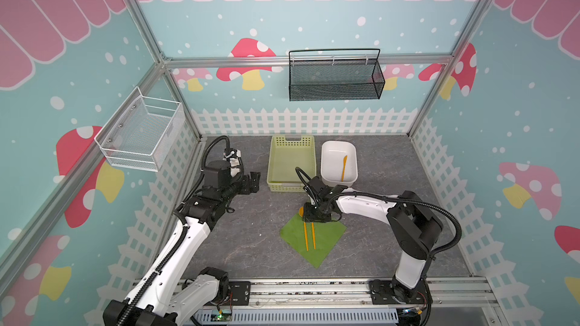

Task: Place the utensils on the paper napkin and roll it up
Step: 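Raise the right gripper and move it over the white tub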

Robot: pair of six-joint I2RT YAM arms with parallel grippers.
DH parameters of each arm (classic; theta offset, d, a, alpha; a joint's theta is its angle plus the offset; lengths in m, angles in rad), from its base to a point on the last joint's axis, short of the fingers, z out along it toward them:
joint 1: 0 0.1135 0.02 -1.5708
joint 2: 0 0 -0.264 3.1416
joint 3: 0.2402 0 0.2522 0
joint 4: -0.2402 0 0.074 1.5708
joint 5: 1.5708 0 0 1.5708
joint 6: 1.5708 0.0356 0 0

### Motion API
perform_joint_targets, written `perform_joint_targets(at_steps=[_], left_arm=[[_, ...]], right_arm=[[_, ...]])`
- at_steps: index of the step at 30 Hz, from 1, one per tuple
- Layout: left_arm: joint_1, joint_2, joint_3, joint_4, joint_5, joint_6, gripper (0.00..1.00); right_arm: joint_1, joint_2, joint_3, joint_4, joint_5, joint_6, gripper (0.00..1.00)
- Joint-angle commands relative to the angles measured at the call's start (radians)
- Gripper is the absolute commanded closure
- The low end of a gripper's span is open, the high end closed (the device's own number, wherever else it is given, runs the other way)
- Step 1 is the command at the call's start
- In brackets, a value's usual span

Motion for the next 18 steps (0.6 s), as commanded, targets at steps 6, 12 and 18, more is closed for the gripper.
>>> perform_joint_targets(at_steps=[6,12,18], left_arm=[[0.01,-0.001,-0.012,-0.002,-0.015,0.003,0.06],[0.01,0.0,-0.012,-0.003,-0.015,0.004,0.06],[0.01,0.002,-0.012,-0.002,-0.016,0.004,0.06]], right_arm=[[-0.003,0.012,-0.019,0.004,-0.005,0.004,0.53],[-0.012,-0.026,-0.011,-0.007,0.008,0.003,0.51],[-0.04,-0.075,0.012,-0.032,0.024,-0.022,0.52]])
